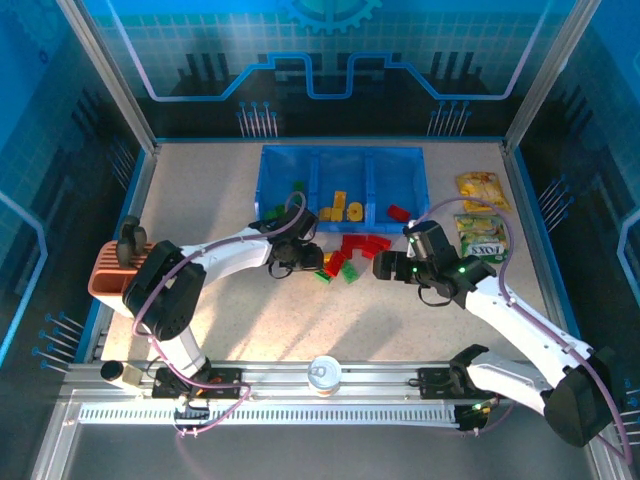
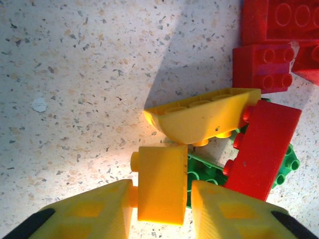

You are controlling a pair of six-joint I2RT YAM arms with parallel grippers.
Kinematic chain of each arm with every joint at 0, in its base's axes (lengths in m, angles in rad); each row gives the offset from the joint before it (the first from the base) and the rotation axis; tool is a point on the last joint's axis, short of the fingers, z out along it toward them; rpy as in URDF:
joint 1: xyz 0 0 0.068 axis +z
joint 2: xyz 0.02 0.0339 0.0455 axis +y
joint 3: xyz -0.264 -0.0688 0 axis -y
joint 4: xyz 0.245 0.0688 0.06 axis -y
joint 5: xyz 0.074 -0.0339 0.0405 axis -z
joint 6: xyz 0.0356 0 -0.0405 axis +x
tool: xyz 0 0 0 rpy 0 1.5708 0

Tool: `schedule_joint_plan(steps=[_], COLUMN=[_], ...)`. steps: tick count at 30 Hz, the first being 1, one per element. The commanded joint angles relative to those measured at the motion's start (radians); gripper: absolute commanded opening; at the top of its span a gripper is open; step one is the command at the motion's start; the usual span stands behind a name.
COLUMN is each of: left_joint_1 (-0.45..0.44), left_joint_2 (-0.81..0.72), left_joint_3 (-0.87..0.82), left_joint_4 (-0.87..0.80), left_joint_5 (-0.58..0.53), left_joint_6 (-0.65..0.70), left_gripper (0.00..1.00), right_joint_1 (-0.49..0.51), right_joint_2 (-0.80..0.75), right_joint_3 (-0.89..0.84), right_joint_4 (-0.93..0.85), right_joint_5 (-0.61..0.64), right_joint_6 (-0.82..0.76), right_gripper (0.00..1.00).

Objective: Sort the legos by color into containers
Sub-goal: Pick up the lego, then place the lego in the container.

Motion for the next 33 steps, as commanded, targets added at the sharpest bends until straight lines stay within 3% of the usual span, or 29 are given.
schedule_joint_plan(steps=[1,7,11,26,28,31,33], left_joint_1=[0.009,0.008,0.008,0.064,0.065,0.068,0.067], left_joint_2=[-0.035,-0.077,-0.071,0.398,0.422,0.425,0.392], left_joint_3=[-0.017,0.026,0.154,0.829,0.871,0.904,0.891], left_joint_4=[0.013,-0.008,-0.02,-0.223,-0.24,-0.262,-0.262], left_joint_5=[0.022,-0.013,-0.045,-0.122,-0.123,-0.119,-0.108], left_joint_6=[-0.01,0.001,0.041,0.166,0.173,0.186,0.185], left_gripper=[0.34,0.28,0.29,0.3,0.35,0.6,0.69], right_joint_1=[0.02,0.024,0.025,0.033,0.032,0.034,0.036], right_joint_2=[0.002,0.003,0.007,-0.08,-0.084,-0.073,-0.053], right_joint_3=[0.025,0.028,0.033,0.019,0.016,0.017,0.03], right_joint_4=[-0.007,-0.009,-0.009,-0.084,-0.086,-0.078,-0.074], right_joint_5=[0.027,0.036,0.037,0.069,0.067,0.057,0.053], right_joint_6=[0.017,0.017,0.015,0.02,0.024,0.027,0.031], right_gripper=[0.89,0.89,0.89,0.88,0.89,0.88,0.88])
